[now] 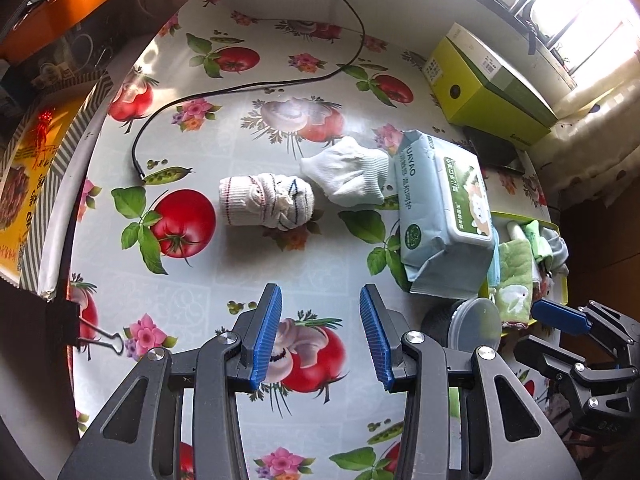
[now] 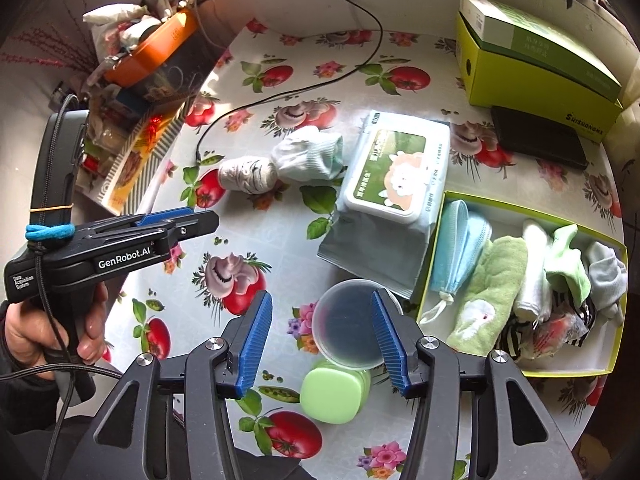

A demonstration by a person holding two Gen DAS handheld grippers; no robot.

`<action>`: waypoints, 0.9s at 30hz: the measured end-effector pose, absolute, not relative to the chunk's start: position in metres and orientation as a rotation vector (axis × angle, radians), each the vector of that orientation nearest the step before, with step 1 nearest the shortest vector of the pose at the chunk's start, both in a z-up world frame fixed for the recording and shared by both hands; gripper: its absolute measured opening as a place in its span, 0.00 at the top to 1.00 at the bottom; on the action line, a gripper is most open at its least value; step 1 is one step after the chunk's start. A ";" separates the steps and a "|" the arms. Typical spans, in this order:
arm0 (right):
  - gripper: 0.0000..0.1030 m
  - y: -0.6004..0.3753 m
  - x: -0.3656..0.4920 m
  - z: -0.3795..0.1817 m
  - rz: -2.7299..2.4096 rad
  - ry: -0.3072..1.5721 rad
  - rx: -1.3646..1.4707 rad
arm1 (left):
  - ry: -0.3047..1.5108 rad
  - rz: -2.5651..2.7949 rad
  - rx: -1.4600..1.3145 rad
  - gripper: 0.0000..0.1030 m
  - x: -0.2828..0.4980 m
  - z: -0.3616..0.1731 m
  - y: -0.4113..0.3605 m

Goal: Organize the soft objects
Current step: 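Move both grippers out of the box toward the sock and glove on the table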

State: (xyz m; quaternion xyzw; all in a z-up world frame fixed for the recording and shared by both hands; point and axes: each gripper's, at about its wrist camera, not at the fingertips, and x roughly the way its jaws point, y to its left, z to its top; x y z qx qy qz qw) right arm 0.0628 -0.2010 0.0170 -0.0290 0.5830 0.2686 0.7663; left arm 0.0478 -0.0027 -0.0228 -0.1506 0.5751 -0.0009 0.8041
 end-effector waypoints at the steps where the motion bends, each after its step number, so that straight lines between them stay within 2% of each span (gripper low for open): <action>1: 0.50 -0.199 0.063 0.017 0.585 1.266 -0.066 | 1.231 0.003 -0.326 0.59 0.047 -0.023 0.000; 27: 0.47 -0.106 0.118 -0.004 0.630 1.277 -0.197 | 1.244 0.081 -0.384 0.59 0.055 -0.046 0.062</action>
